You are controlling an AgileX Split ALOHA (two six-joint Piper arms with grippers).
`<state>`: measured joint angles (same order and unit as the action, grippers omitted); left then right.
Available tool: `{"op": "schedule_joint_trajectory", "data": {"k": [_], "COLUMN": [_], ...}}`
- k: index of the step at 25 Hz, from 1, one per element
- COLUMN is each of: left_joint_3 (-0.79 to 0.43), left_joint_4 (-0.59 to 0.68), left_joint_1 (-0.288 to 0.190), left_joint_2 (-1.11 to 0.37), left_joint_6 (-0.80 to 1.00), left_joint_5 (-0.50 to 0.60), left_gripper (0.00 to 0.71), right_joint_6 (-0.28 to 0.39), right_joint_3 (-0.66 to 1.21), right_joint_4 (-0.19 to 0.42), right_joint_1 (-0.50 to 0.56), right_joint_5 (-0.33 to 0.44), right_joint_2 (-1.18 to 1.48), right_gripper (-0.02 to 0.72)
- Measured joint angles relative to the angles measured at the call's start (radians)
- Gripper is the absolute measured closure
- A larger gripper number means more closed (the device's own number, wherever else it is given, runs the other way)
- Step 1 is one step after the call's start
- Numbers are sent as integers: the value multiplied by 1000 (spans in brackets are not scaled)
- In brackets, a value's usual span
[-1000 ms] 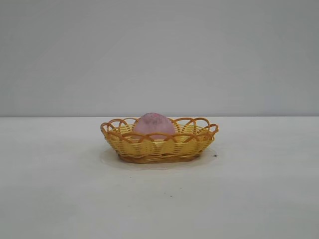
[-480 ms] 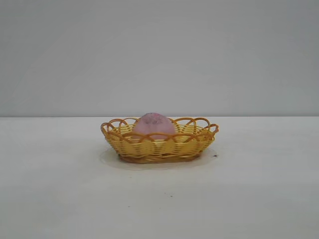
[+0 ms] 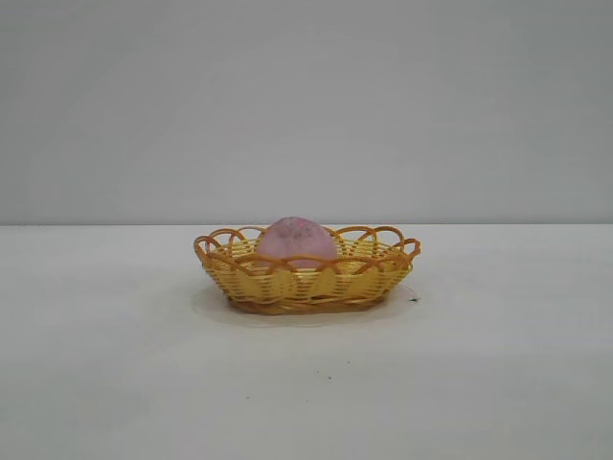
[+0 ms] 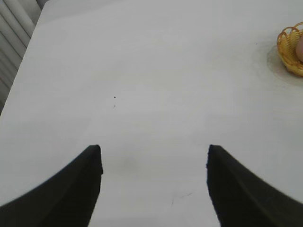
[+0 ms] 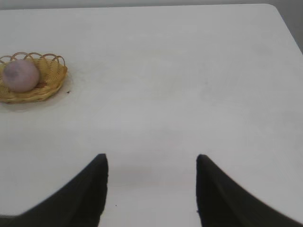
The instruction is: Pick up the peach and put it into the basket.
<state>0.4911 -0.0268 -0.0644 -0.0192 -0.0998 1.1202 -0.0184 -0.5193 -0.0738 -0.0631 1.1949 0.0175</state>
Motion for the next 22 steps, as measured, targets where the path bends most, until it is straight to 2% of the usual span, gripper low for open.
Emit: {"op": "schedule_joint_trajectory", "data": {"k": [4, 11, 22], "left_joint_3": [0, 0, 0], "left_joint_4": [1, 1, 1], "left_joint_1": [0, 37, 37], "left_joint_2": [0, 0, 0], "left_joint_6": [0, 0, 0], "left_joint_5": [0, 0, 0], "left_gripper": [247, 247, 247], "right_joint_6": [0, 0, 0], "right_joint_3": [0, 0, 0], "right_joint_4": [-2, -2, -2], "right_joint_1": [0, 0, 0], "right_joint_5": [0, 0, 0], "right_joint_2": [0, 0, 0], "right_gripper": [359, 359, 359]}}
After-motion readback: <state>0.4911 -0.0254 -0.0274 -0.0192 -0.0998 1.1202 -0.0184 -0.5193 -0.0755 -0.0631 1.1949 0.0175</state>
